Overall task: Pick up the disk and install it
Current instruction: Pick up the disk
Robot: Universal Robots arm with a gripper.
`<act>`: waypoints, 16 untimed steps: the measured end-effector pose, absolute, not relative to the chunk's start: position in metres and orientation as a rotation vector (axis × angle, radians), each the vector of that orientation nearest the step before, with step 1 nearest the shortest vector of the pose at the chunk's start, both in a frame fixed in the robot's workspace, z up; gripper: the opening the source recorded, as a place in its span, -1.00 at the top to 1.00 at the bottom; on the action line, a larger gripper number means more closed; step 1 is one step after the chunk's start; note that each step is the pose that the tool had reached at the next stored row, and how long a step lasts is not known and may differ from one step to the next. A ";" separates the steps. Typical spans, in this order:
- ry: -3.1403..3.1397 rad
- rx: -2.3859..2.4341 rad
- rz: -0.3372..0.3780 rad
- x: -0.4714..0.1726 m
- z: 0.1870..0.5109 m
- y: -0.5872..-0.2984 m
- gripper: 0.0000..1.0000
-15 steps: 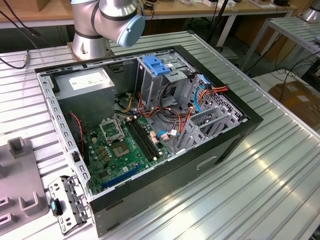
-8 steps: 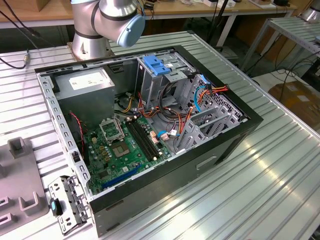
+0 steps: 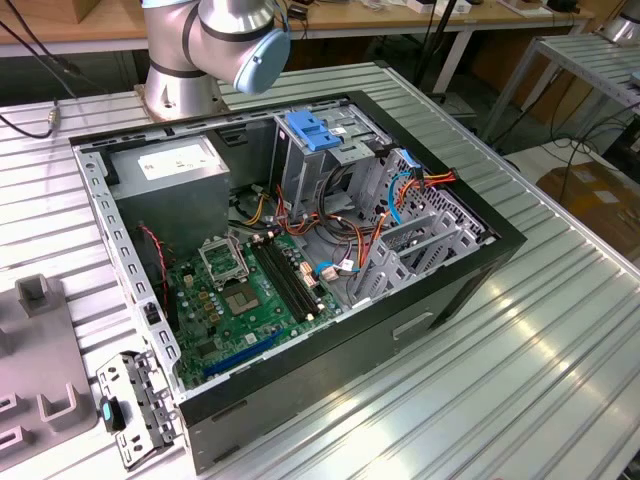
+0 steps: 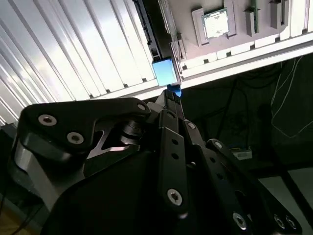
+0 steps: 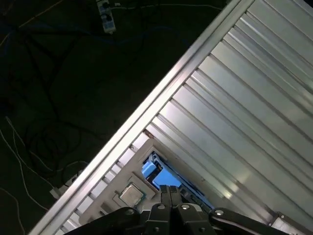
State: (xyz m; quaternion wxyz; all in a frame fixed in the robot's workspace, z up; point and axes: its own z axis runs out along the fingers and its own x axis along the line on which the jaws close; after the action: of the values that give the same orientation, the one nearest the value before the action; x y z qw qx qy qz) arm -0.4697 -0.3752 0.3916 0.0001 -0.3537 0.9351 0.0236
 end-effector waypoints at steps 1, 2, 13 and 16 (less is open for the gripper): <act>2.927 -1.140 0.074 -0.470 0.392 -0.375 0.79; 2.911 -1.180 0.074 -0.470 0.392 -0.375 0.79; 2.806 -1.421 0.073 -0.470 0.391 -0.375 0.79; 2.805 -1.422 0.073 -0.470 0.391 -0.375 0.79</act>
State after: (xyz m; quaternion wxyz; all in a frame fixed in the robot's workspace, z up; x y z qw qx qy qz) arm -0.4697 -0.3752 0.3911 -0.0021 -0.4520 0.8917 0.0234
